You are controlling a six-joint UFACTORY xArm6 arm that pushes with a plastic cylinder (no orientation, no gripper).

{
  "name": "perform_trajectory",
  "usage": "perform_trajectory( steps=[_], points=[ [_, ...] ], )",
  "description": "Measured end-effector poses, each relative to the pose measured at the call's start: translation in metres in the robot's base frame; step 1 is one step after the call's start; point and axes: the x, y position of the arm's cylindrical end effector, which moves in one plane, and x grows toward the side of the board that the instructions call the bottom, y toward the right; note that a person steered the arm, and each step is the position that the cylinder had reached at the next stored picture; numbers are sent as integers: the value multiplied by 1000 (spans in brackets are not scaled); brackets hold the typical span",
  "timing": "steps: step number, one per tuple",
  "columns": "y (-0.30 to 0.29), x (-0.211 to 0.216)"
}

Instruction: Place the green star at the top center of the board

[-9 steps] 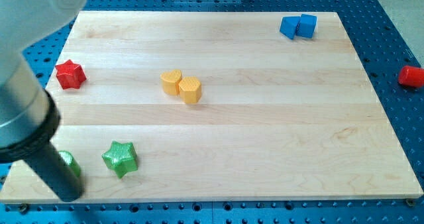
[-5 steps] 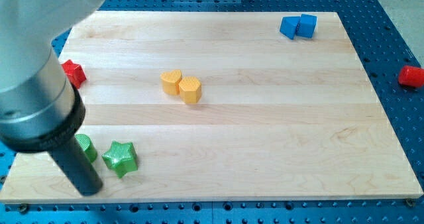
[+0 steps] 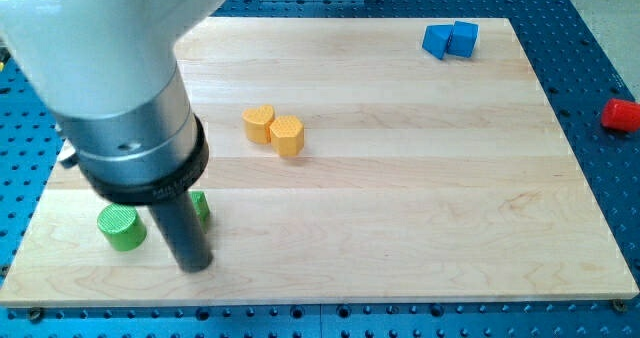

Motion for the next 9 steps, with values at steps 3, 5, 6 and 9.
perform_trajectory(
  steps=[3, 5, 6, 9],
  points=[
    [-10, -7],
    [-2, -117],
    [4, -200],
    [-27, -262]
  ],
)
